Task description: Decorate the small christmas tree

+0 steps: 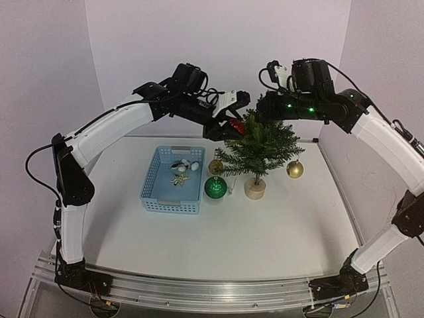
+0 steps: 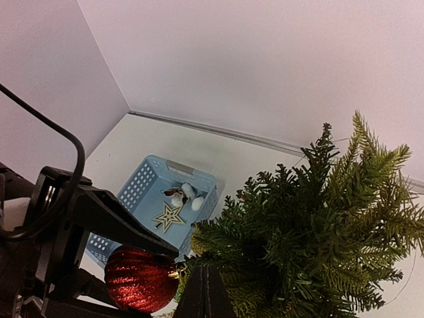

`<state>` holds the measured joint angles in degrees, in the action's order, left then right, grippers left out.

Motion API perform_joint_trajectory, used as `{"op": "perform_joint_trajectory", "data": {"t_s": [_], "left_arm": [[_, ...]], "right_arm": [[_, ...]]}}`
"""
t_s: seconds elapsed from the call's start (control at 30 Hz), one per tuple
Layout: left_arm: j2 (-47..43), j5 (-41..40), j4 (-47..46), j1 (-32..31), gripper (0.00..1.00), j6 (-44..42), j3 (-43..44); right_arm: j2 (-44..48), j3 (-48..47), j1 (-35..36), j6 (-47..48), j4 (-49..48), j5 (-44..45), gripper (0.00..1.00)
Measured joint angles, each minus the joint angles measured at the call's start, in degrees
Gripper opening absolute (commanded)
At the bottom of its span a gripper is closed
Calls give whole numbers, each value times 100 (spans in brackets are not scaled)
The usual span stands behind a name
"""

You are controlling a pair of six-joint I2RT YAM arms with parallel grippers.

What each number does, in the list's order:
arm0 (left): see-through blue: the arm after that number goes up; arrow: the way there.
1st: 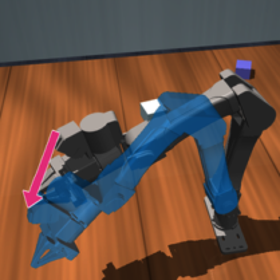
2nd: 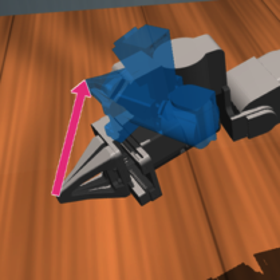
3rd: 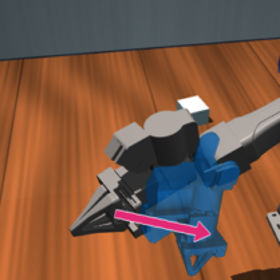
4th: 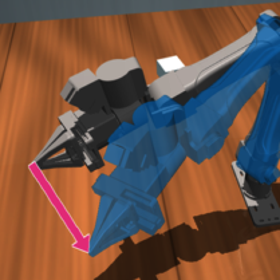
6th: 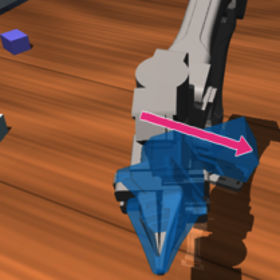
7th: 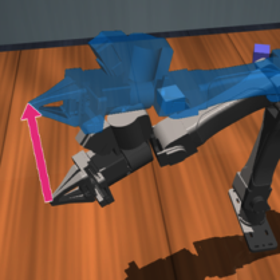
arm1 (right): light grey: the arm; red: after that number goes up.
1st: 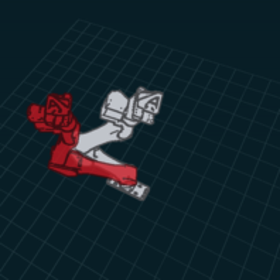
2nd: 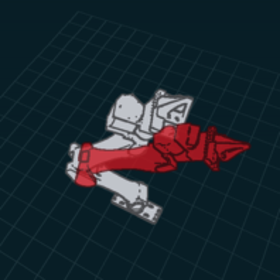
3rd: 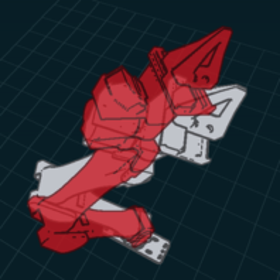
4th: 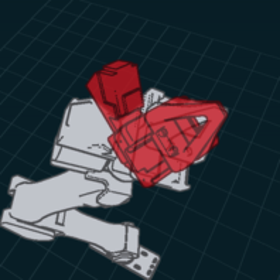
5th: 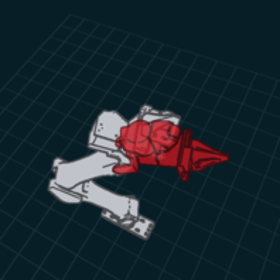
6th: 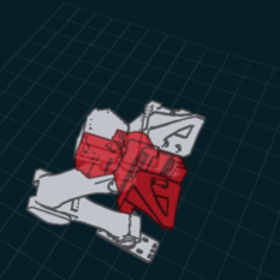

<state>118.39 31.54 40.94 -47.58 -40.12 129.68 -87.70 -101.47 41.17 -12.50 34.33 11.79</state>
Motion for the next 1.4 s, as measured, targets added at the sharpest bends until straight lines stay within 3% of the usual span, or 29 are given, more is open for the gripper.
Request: {"op": "perform_joint_trajectory", "data": {"t_s": [0.17, 0.4, 0.53, 0.6, 0.7, 0.77, 0.93, 1.1, 1.4], "left_arm": [[2, 92, -1, -6, 39, 141, -45], [7, 143, -4, -10, 39, 269, -84], [9, 143, -10, -10, 39, 314, -84], [11, 145, -12, -10, 39, 344, -82], [14, 163, -46, -10, 39, 412, -82], [16, 187, -54, -10, 39, 434, -82], [24, 256, -56, -10, 40, 558, -73], [120, 301, -175, -10, 40, 697, -69], [216, 418, -250, -10, 41, 866, -47]], "right_arm": [[154, 81, 0, -30, -4, -154, 0], [380, 269, 0, -98, -2, -481, 46], [417, 376, 0, -176, -4, -699, 59], [417, 438, 0, -253, 0, -752, 58], [419, 534, 0, -277, 1, -773, 43], [420, 576, 8, -252, 4, -763, 41], [467, 629, 106, 309, -42, -629, 41], [602, 704, 168, 853, -167, -509, 50], [627, 704, 168, 1111, -227, -617, 48]]}}
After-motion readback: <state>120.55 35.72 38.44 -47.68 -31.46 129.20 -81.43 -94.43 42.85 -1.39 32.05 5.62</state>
